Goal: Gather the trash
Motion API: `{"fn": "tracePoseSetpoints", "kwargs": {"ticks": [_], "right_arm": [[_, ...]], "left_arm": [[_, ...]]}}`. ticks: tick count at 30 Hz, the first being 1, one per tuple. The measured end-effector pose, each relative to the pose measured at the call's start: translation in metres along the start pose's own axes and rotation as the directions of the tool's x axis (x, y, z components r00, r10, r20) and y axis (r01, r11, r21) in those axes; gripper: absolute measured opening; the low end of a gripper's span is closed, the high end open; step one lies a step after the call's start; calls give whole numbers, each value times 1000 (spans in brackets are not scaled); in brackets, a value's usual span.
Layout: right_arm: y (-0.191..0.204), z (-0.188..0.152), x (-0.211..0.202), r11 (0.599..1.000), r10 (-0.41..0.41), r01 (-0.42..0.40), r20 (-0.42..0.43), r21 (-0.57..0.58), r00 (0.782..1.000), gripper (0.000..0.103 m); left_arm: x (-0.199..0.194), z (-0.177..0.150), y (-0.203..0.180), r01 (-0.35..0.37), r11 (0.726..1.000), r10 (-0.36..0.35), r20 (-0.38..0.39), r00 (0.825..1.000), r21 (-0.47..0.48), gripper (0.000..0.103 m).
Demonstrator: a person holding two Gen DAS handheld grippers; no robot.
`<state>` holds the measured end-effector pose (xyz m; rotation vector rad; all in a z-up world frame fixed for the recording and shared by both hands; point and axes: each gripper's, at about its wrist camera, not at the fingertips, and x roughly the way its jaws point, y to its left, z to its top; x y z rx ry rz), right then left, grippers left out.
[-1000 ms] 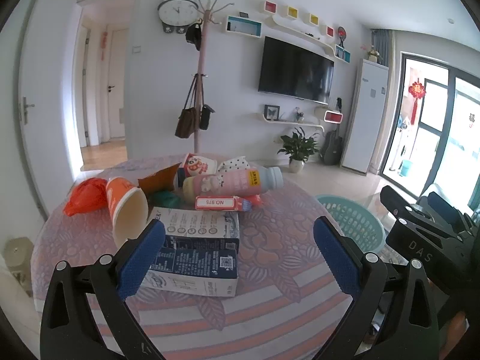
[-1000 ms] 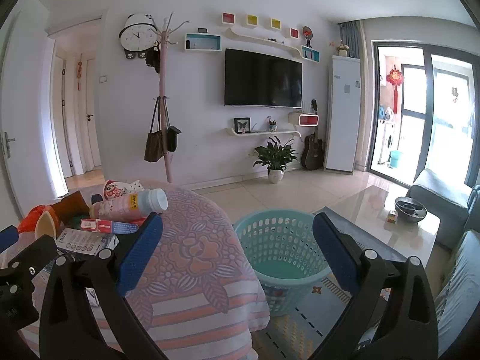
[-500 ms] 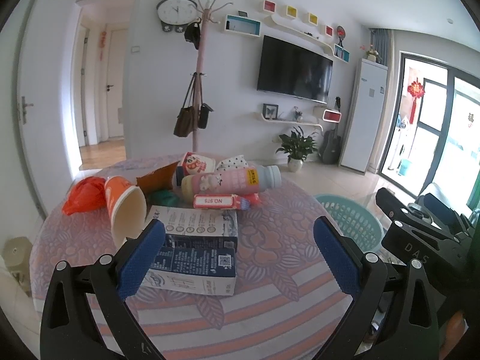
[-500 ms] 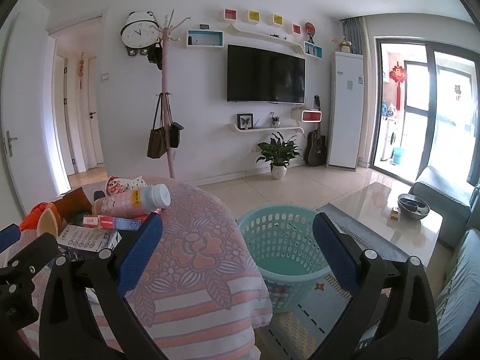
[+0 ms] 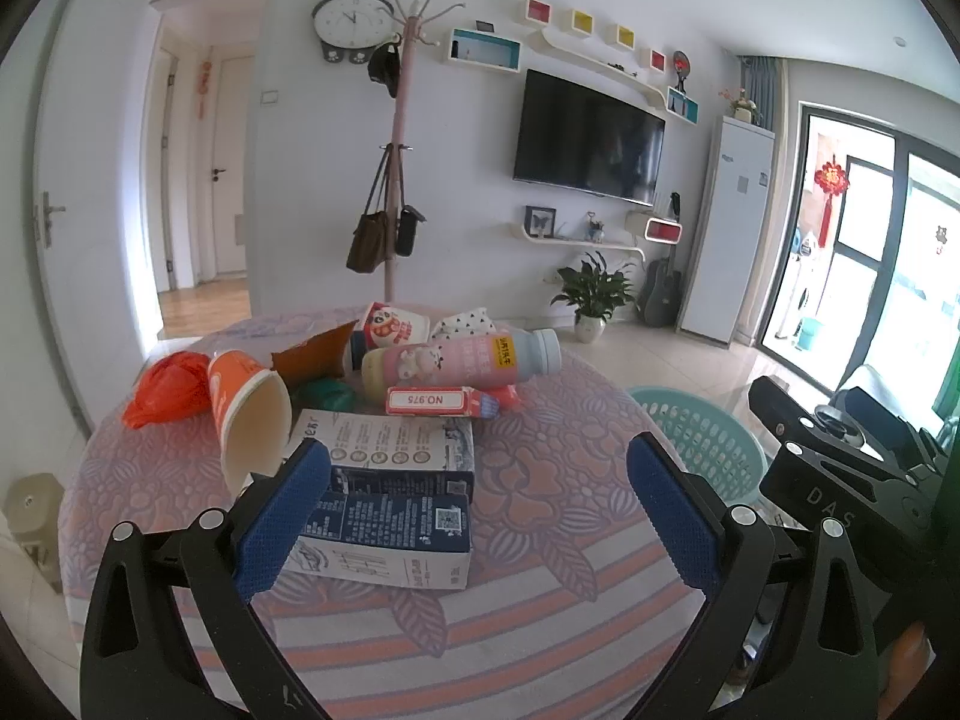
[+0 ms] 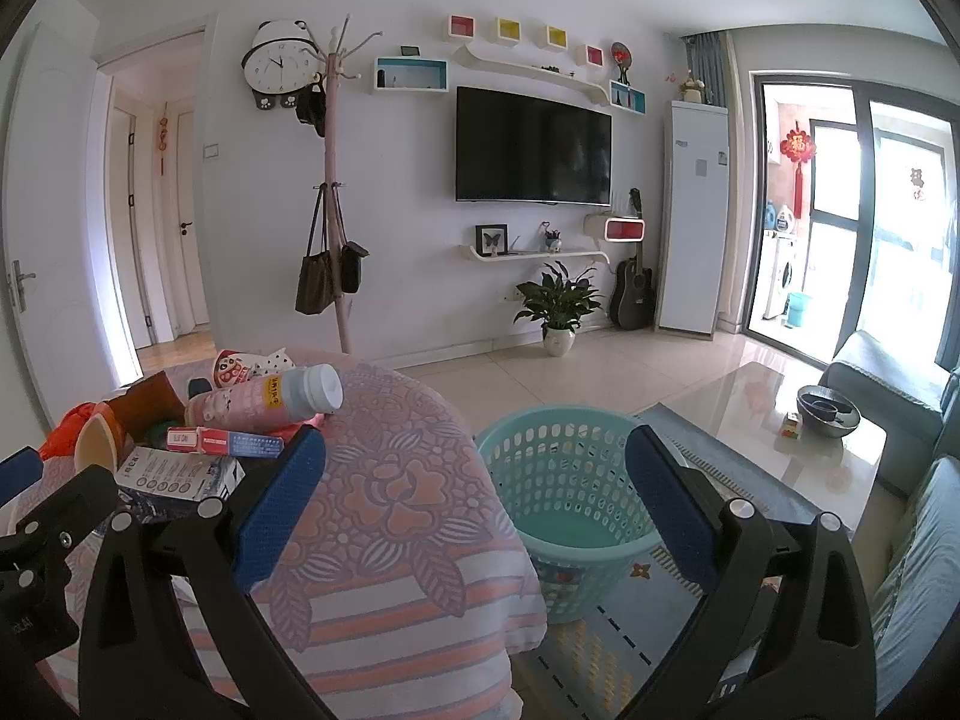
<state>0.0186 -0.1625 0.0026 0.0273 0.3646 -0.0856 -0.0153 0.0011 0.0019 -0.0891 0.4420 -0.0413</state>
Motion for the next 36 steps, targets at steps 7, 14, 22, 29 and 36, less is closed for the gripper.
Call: {"fn": "tracePoseSetpoints", "kwargs": {"ticks": [7,14,22,29,36], "right_arm": [[0,0,0,1000,1,-1,0,0,1000,95],[0,-1,0,1000,-3,3,-3,7,1000,95],[-2,0,-3,1000,-14,14,5,5,1000,95],[1,0,-6,1000,-28,29,18,-7,999,93],[3,-1,2,1000,-6,6,-15,-10,1000,66]], "left_arm": [[1,-1,0,-3,1000,3,1,1000,-1,96],[1,-2,-1,-4,1000,4,1,1000,2,96],[0,-1,-1,-7,1000,7,1,1000,1,96],[-8,-7,4,-40,999,40,1,999,-5,96],[8,-20,25,-109,992,106,-61,993,-62,96]]}}
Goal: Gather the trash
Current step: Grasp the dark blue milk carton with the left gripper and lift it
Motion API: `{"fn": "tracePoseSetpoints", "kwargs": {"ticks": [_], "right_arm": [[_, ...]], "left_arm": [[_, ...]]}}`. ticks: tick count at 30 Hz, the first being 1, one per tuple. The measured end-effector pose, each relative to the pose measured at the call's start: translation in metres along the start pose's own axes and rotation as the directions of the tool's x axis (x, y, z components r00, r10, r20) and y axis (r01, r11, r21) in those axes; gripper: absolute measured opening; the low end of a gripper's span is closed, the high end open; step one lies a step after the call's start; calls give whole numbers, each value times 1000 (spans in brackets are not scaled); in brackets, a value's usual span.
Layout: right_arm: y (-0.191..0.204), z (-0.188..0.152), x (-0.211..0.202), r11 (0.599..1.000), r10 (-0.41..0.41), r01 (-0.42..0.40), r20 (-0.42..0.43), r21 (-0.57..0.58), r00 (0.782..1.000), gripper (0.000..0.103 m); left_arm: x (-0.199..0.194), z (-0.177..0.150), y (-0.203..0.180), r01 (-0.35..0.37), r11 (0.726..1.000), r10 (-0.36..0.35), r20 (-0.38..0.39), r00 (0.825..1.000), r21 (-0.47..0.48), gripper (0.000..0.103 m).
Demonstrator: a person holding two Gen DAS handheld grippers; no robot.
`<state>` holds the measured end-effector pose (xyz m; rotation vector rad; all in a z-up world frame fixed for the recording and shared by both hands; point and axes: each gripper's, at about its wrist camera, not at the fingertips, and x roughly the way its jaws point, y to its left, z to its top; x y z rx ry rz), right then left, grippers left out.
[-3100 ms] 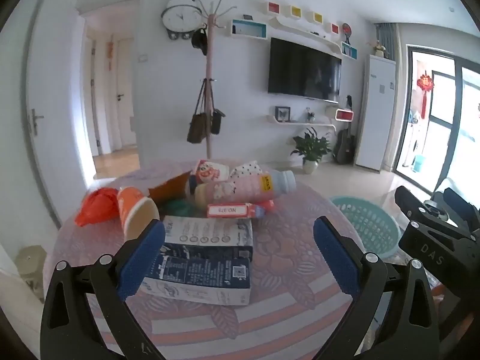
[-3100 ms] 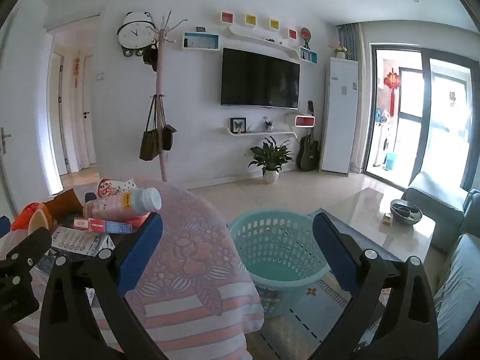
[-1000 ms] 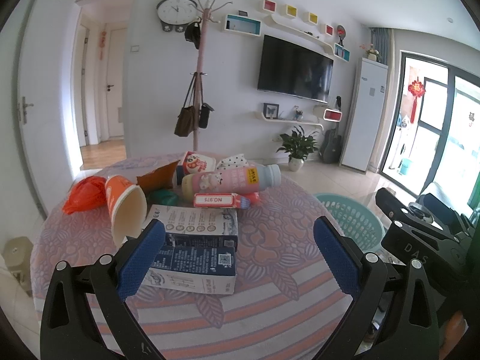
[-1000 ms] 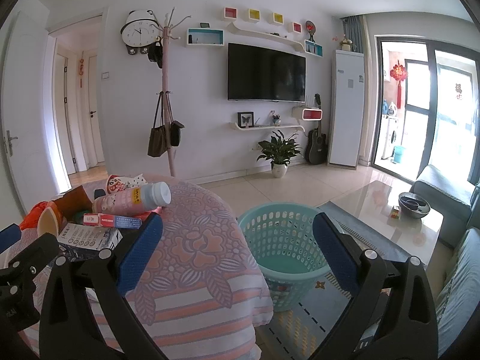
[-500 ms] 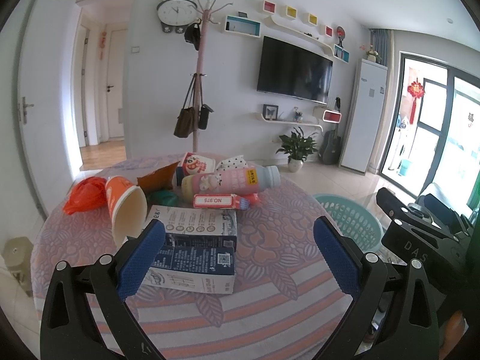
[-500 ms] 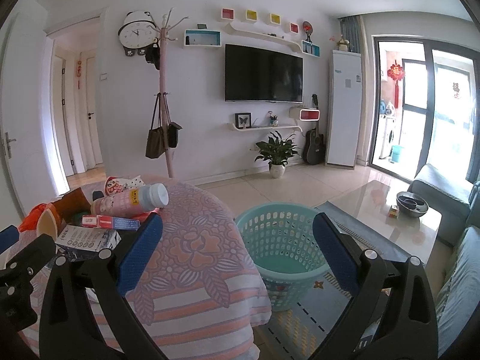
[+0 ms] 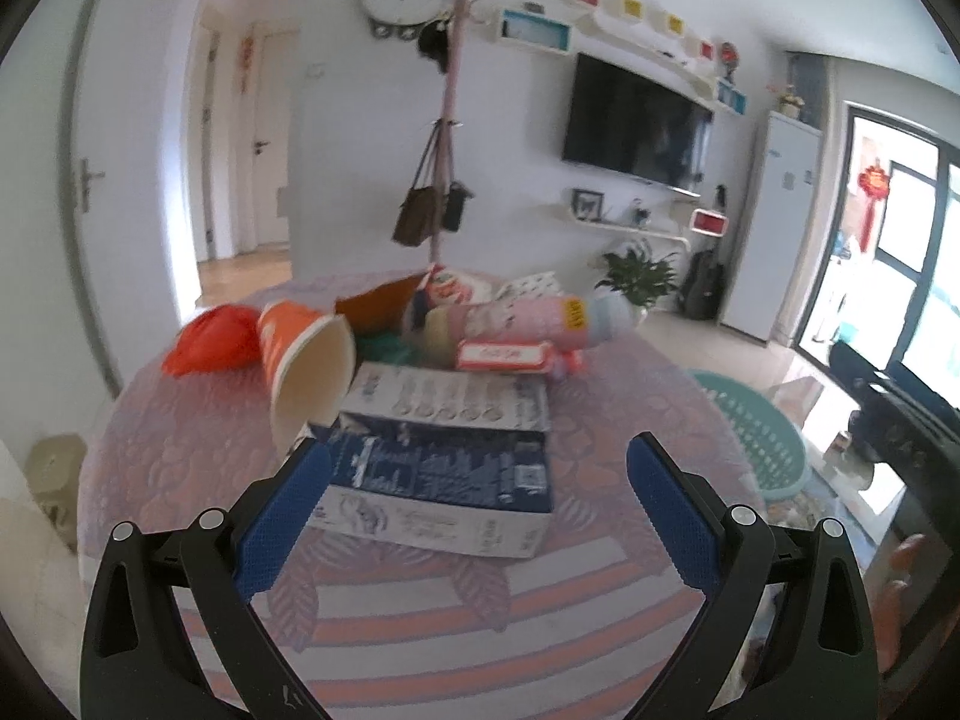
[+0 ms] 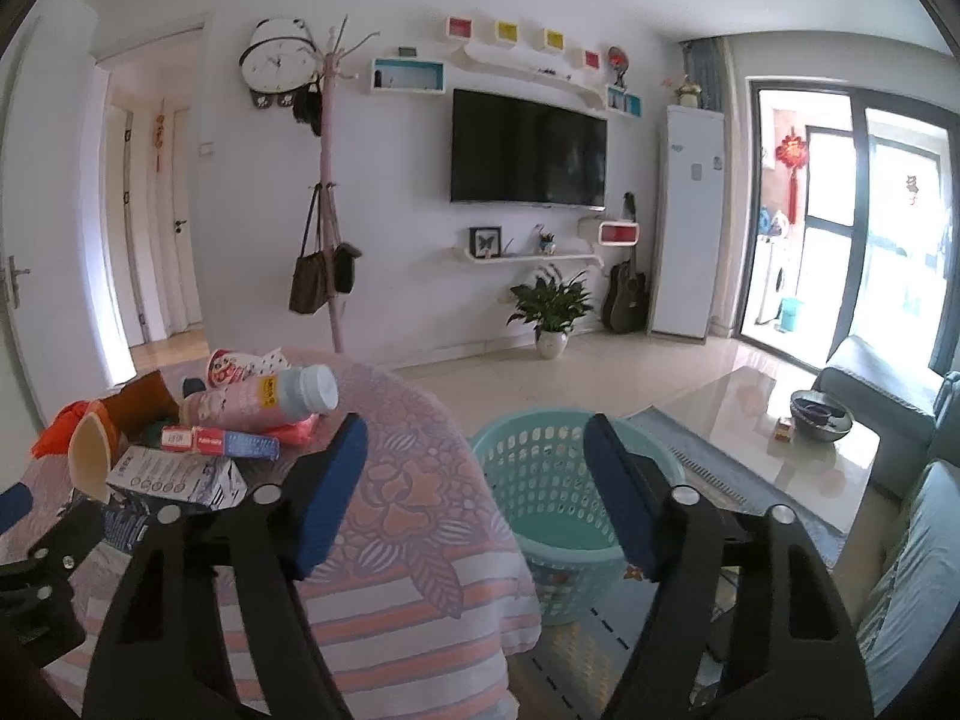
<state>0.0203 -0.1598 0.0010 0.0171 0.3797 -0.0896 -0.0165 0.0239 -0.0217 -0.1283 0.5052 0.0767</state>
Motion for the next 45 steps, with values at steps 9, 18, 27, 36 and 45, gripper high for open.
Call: {"fn": "tracePoseSetpoints", "kwargs": {"ticks": [9,18,27,36,45], "right_arm": [[7,-6,11,999,40,-41,-42,-22,998,66],[5,-9,19,997,74,-74,-77,0,994,66],[37,-16,21,986,155,-160,-100,-47,983,66],[67,-10,24,961,245,-255,-99,-108,964,66],[112,11,62,877,434,-461,-189,-135,881,66]], "left_arm": [[37,-21,-14,-130,989,135,-74,988,72,96],[21,-19,17,-187,981,192,-113,975,49,95],[-19,-21,88,-240,969,232,-116,966,-60,95],[-6,-5,110,-85,964,29,-217,976,-252,95],[59,-8,127,-157,926,16,-380,925,-344,81]]}}
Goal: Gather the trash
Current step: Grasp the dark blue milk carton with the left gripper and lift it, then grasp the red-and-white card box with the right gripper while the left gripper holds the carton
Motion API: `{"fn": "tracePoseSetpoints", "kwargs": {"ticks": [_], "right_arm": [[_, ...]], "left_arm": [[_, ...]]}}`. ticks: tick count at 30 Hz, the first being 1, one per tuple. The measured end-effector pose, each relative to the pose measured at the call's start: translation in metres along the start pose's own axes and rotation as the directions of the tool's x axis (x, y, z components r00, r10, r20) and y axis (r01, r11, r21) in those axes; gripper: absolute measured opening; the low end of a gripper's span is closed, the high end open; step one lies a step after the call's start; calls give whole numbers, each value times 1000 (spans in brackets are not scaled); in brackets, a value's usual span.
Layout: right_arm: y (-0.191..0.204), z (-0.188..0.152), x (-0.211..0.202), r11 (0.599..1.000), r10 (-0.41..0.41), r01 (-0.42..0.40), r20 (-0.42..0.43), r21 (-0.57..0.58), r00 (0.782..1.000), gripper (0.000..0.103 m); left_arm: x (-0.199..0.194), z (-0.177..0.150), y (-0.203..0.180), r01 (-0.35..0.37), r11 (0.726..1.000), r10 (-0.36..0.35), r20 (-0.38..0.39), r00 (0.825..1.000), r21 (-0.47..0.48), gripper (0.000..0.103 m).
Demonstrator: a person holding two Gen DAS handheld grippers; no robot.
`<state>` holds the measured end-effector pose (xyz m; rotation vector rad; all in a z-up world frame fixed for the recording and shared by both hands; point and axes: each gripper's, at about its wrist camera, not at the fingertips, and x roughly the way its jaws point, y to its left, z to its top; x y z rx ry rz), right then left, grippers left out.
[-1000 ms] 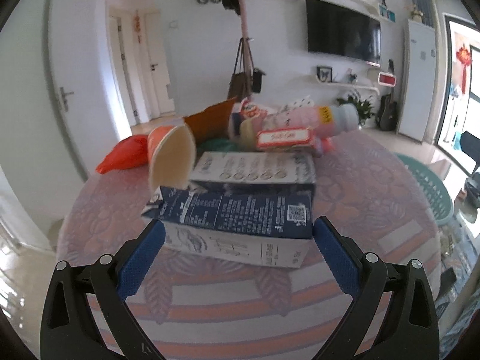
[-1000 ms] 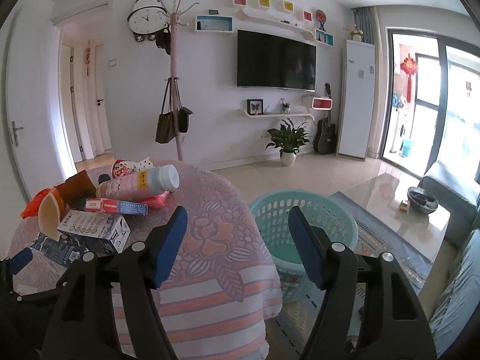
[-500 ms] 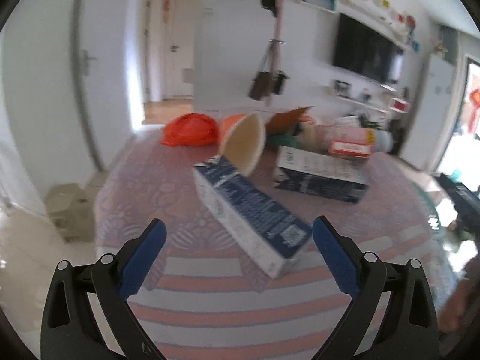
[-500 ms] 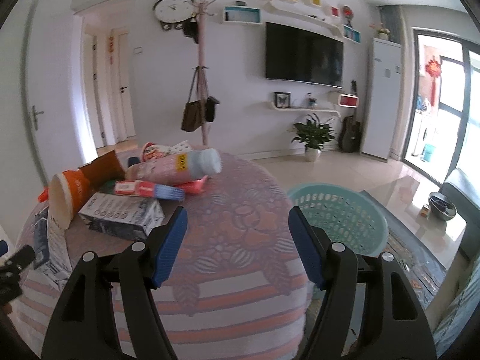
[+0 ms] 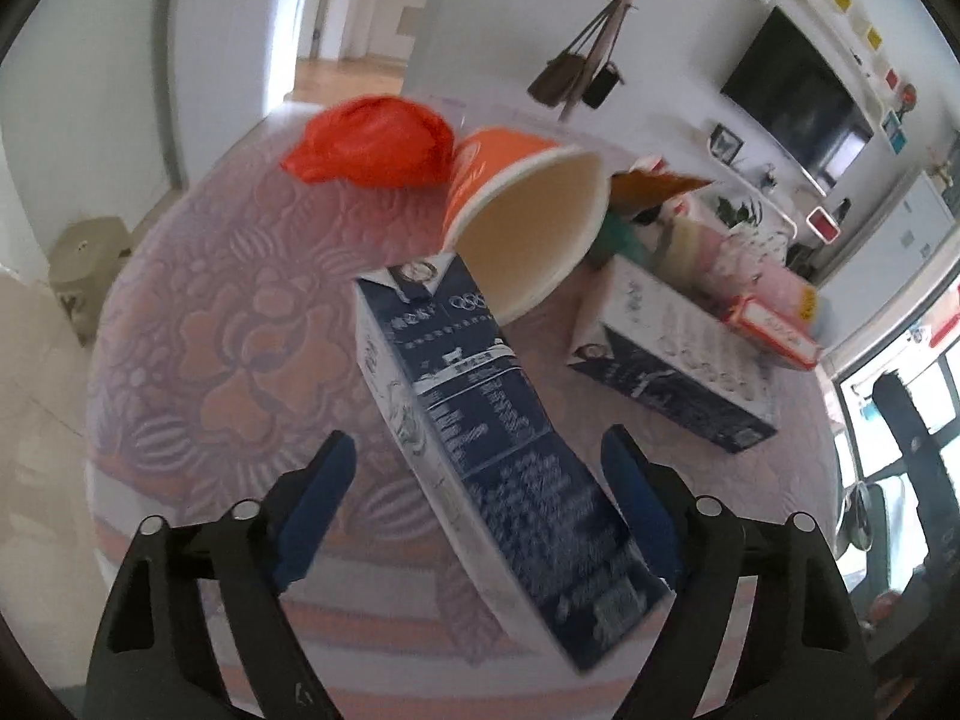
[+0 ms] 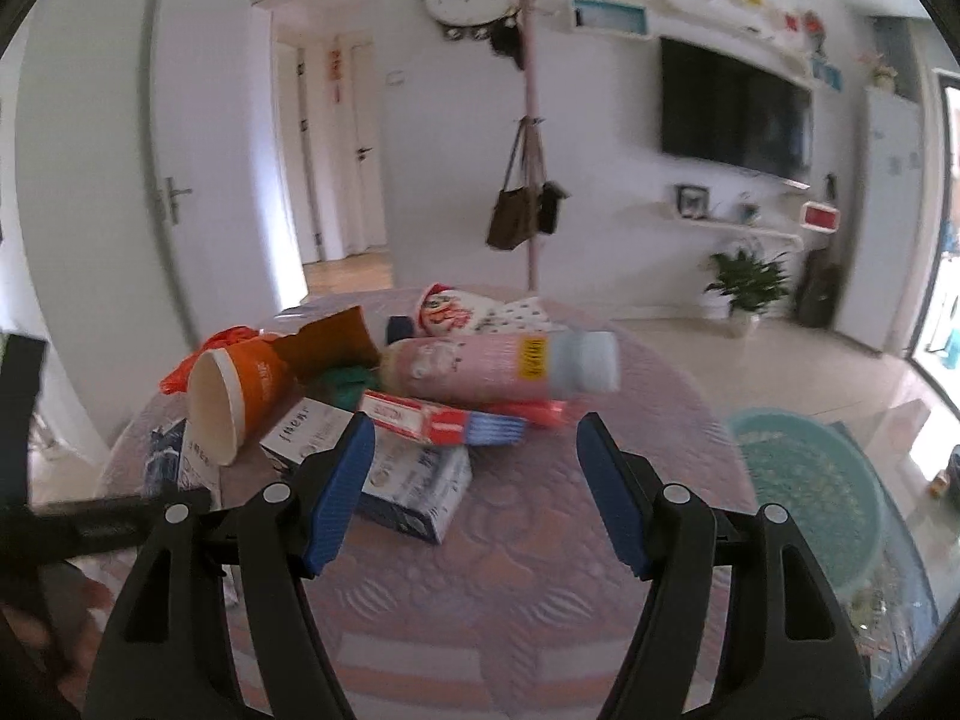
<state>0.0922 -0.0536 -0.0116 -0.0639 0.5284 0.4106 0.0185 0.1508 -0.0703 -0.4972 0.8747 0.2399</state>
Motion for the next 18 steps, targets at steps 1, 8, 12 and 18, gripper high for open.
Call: {"fn": "tracePoseSetpoints", "kwargs": {"ticks": [1,8,12,18], "right_arm": [[1,3,8,1000,4,-4,-19,-3,1000,66],[9,18,34,999,50,-48,-82,26,995,66],[29,25,49,1000,-2,2,-117,-5,993,67],[39,24,67,991,-123,130,-176,31,977,88]], "left_arm": [[3,0,1,1,1000,-1,-5,1000,0,80],[8,-4,4,15,1000,-15,-27,1000,27,36],[4,-7,7,41,999,-41,-33,999,22,36],[3,-11,5,60,998,-59,-31,998,32,36]]}}
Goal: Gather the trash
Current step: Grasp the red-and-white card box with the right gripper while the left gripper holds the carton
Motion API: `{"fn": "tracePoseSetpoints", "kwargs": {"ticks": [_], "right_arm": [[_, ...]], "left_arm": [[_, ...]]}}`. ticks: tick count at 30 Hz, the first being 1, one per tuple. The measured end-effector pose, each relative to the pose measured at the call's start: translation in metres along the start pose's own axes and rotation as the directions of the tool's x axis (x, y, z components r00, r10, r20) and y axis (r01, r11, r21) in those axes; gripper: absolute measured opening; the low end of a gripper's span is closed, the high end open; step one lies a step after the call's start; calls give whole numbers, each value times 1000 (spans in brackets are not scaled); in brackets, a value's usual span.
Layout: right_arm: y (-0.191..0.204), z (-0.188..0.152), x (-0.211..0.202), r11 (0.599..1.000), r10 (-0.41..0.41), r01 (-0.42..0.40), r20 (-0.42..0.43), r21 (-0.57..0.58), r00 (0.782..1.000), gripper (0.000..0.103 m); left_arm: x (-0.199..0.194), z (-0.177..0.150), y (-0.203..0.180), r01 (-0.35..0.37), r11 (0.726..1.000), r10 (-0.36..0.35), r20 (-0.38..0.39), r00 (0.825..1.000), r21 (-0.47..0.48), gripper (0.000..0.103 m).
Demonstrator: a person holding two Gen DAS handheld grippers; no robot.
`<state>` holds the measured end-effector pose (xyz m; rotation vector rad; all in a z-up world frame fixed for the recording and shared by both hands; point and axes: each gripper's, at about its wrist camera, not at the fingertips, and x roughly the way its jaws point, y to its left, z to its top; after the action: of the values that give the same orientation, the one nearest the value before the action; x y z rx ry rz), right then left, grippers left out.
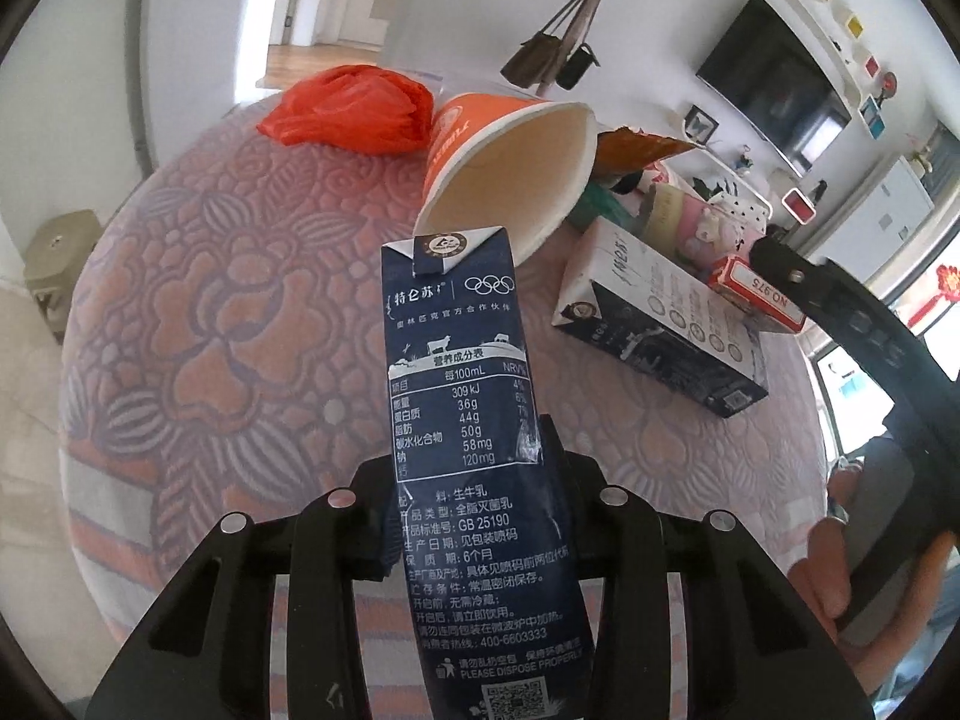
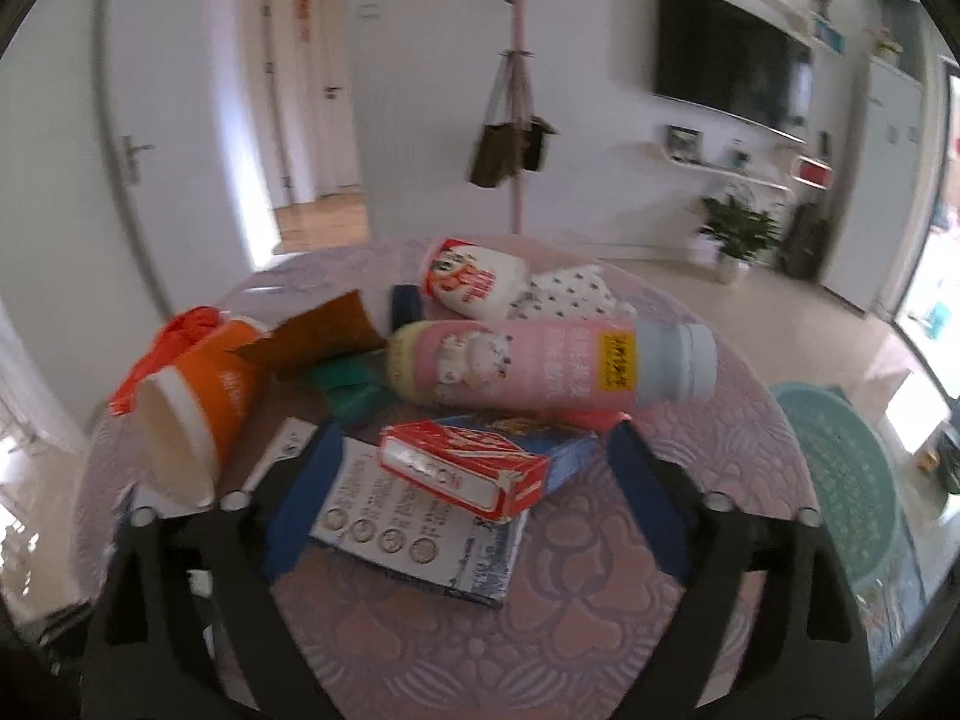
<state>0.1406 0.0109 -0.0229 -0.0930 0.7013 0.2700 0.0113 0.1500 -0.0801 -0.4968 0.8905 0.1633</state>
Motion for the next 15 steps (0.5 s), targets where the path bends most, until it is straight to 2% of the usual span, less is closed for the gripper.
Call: {"fn": "tracePoseSetpoints", "kwargs": {"ticks": [3,5,6,7,8,15], "right_arm": [[2,0,15,1000,-11,11,-40,0,999,87],[1,-2,16,1000,-24,24,-32,0,999,83],[0,-3,15,999,-34,34,-26,-7,999,71],[-2,-3,15,1000,-27,27,-34,-14,999,64],[-5,-4,15,1000,-11,11,-42,-7,999,62],[-39,-20,-3,996,61,-59,-26,66,998,59]], "left_arm": [[-1,-2,-3,8,1000,-8,2,1000,9,36],[-4,-3,-3,17,1000,-17,4,1000,18,36],[-4,-3,-4,18,1000,-18,7,1000,22,36],[-5,-3,-5,19,999,-19,11,1000,29,36],[-5,-4,-8,20,999,-21,15,1000,34,36],[-20,-15,-19,77,992,-82,47,995,96,36]]}}
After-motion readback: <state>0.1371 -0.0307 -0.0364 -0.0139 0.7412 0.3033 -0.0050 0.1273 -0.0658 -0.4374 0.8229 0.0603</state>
